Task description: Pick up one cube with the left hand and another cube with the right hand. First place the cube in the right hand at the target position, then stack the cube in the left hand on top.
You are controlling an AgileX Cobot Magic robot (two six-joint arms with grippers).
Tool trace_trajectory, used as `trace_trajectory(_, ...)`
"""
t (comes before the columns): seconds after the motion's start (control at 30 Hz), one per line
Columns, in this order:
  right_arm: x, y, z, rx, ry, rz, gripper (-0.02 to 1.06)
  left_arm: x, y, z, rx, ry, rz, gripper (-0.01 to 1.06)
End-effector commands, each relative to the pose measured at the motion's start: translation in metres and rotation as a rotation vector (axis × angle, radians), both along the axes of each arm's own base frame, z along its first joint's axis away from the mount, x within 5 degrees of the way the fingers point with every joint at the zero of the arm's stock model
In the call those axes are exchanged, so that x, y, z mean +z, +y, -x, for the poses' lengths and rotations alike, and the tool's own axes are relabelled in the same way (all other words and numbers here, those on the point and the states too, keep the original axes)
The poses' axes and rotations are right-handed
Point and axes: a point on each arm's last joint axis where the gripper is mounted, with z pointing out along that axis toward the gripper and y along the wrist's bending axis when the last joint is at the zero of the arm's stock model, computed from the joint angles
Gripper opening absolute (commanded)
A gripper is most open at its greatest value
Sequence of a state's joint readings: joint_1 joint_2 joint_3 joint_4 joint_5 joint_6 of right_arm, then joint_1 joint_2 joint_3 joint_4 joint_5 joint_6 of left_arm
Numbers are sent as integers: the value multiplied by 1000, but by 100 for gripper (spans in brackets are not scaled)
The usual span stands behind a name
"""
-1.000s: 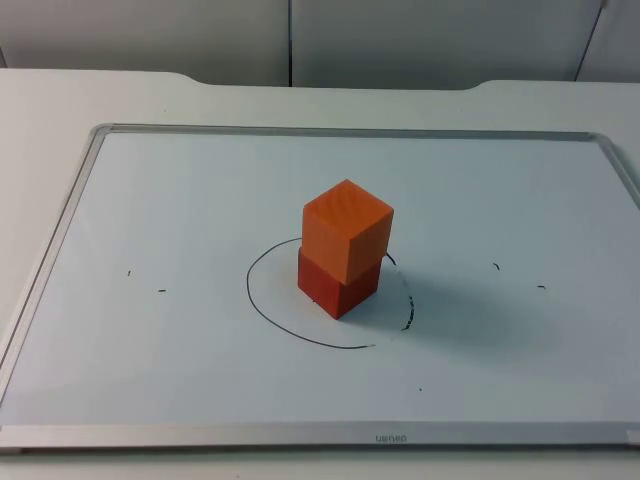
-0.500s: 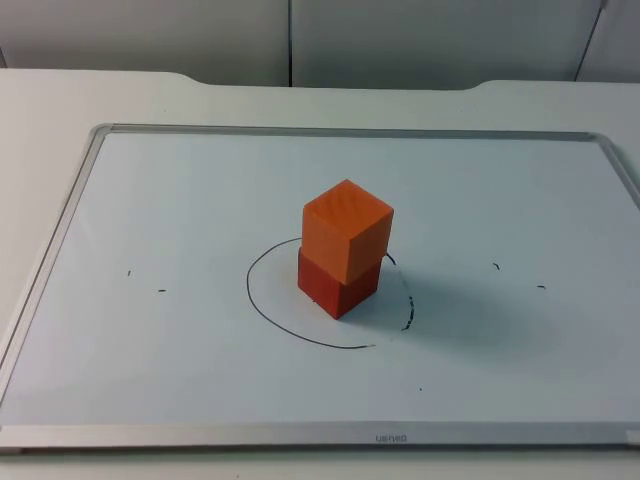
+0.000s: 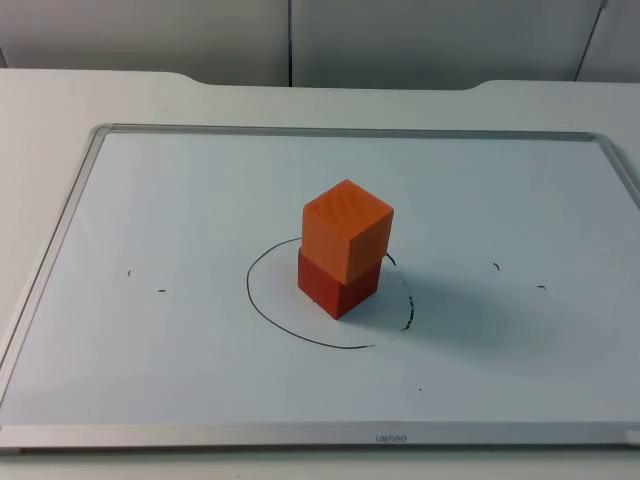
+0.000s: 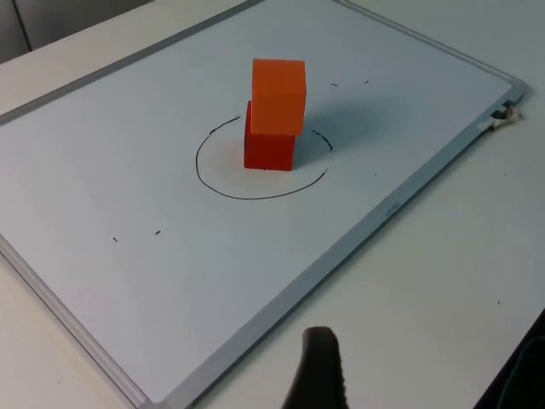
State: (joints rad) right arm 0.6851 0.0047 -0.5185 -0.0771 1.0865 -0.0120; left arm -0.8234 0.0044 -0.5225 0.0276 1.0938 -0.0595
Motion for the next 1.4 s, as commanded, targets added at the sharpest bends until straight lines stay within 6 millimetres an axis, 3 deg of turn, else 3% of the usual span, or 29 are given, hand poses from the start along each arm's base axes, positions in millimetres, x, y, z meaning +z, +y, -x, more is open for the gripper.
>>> trace_trajectory(0.0, -1, 1, 0, 11, -10, 3, 80, -1, -1, 0, -9, -2, 14, 66)
trace_trajectory(0.1, -1, 1, 0, 12, -12, 6, 80, -1, -1, 0, -11, -1, 15, 73)
trace_trajectory(0.17, -1, 1, 0, 12, -12, 6, 80, -1, -1, 0, -11, -1, 15, 94)
trace_trajectory(0.2, -1, 1, 0, 12, -12, 6, 80, -1, -1, 0, -11, -1, 15, 94)
trace_trajectory(0.23, -1, 1, 0, 12, -12, 6, 80, -1, -1, 0, -11, -1, 15, 104)
trace_trajectory(0.4, -1, 1, 0, 14, -14, 9, 81, -1, -1, 0, -11, -1, 15, 105)
trace_trajectory(0.53, -1, 1, 0, 14, -14, 9, 97, -1, -1, 0, -11, -1, 15, 105)
trace_trajectory(0.67, -1, 1, 0, 14, -14, 9, 105, -1, -1, 0, -11, -1, 15, 105)
trace_trajectory(0.93, -2, 5, 3, 78, -15, 17, 105, -1, -1, 0, -11, -1, 15, 105)
trace_trajectory(1.37, -2, 2, 1, 25, -4, -2, 105, -1, -1, 0, -11, -1, 15, 105)
